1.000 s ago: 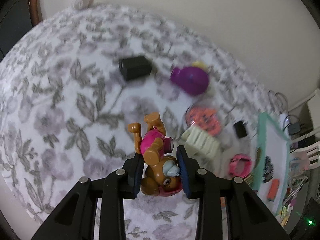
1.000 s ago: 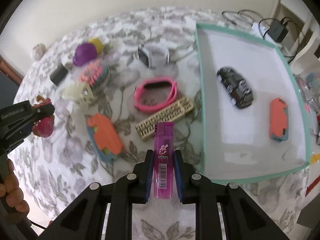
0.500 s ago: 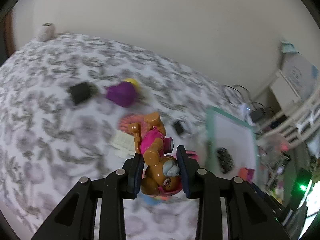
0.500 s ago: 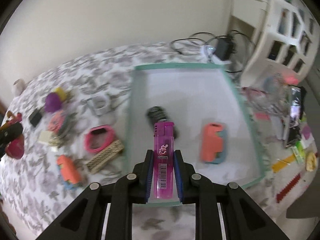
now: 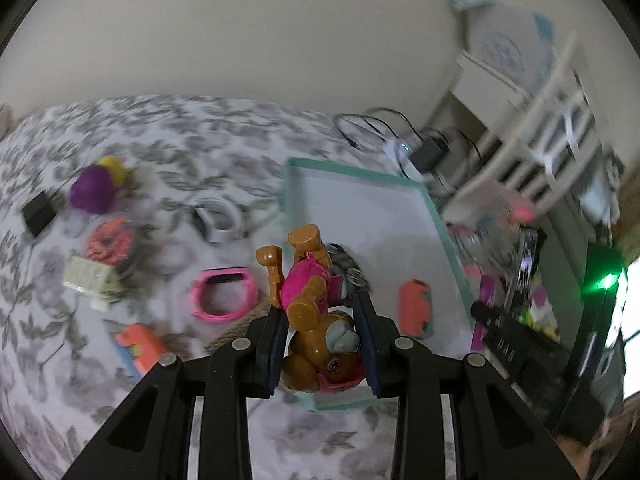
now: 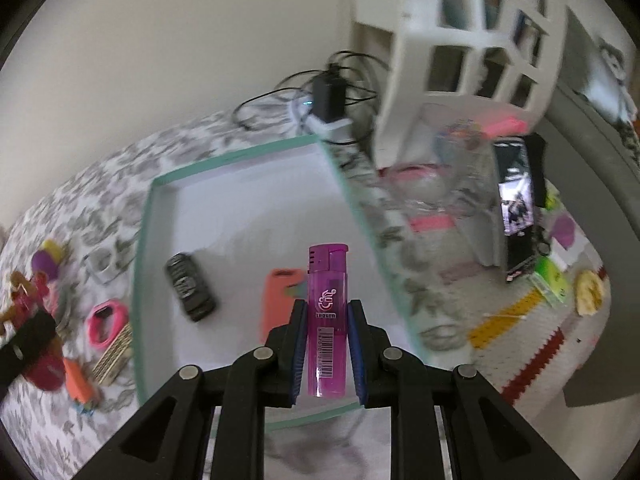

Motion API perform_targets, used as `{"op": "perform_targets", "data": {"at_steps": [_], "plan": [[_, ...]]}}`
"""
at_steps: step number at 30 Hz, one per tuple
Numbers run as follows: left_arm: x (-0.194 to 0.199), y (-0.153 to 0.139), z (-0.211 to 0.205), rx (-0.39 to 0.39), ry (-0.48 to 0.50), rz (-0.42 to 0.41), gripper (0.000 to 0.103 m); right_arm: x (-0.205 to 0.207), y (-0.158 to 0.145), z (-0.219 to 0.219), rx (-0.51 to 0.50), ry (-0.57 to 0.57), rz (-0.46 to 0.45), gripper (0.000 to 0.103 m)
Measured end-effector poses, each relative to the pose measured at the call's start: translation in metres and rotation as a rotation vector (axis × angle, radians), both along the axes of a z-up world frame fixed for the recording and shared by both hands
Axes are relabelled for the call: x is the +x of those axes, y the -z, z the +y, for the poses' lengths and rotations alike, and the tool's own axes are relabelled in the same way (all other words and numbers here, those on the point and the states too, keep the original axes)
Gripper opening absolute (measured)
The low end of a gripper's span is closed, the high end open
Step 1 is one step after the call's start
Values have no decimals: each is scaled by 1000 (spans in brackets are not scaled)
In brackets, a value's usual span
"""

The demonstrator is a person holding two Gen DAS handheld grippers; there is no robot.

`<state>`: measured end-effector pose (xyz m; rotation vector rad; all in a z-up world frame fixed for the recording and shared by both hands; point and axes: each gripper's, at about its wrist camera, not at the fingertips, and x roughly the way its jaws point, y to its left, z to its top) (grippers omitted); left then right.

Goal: Organize rigid objects
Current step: 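Lower the figure into the teal box with the left gripper while the right releases the lighter there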

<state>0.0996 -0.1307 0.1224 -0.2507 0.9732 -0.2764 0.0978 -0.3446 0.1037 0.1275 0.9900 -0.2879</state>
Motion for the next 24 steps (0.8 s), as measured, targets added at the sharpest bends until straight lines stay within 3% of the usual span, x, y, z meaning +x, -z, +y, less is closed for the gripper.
{"op": "perform_targets", "data": {"at_steps": [6,24], "plan": [[1,13,-36,57,91,-2,34,0,14,-23,40,40,27,21],[15,70,-47,91,104,150,34,13,63,-12,40,-16,151,21]]}}
